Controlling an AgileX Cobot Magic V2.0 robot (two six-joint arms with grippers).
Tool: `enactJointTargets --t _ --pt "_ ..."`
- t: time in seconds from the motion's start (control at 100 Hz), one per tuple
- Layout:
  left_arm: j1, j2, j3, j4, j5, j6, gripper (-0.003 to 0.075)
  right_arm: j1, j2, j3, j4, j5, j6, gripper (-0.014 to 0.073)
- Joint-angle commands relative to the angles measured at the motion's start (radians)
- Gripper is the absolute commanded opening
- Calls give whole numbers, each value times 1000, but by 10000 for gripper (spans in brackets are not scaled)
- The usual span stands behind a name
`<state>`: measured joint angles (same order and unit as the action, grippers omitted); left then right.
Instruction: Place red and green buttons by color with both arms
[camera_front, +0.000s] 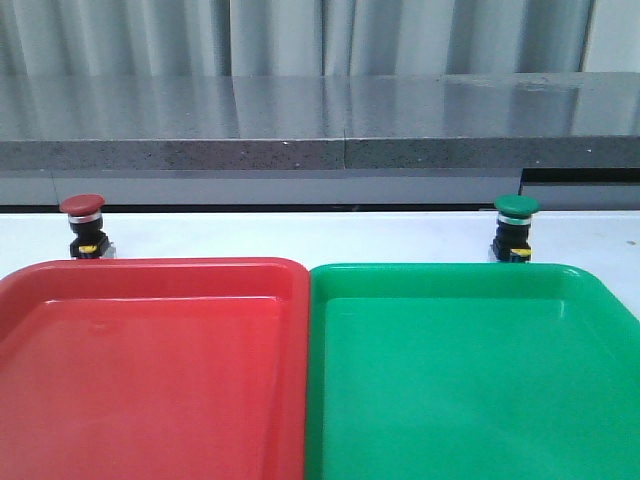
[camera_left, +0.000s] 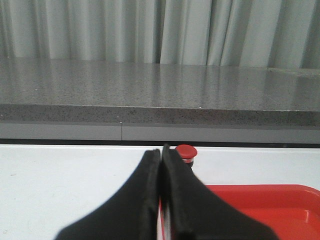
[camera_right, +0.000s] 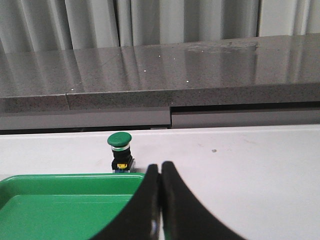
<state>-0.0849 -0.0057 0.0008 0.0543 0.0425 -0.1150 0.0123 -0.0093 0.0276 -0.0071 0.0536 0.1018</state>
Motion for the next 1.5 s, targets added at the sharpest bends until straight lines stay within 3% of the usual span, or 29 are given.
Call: enactJointTargets --t 0.0,0.38,0.53,0.81,1.07,1.23,1.49 --pt "2 -29 42 0 -78 -7 -19 0 -22 -15 -10 -84 -1 -67" --pt "2 -29 35 0 -78 -7 -19 0 -22 -15 -10 -84 -1 -67" --pt "2 -19 -26 -82 -42 -7 -19 0 -22 -15 -10 -84 -1 -67" --pt "2 138 -285 -98 149 -7 -20 0 -22 -15 -10 -84 -1 -67" --pt "2 426 -587 -98 570 -7 -20 0 -22 -15 -10 -84 -1 -67" --pt "2 556 -680 -98 613 -7 -20 0 -22 -15 -10 -84 -1 -67" --pt "2 646 -688 -98 633 -7 -19 0 -22 -15 -10 -84 -1 -67"
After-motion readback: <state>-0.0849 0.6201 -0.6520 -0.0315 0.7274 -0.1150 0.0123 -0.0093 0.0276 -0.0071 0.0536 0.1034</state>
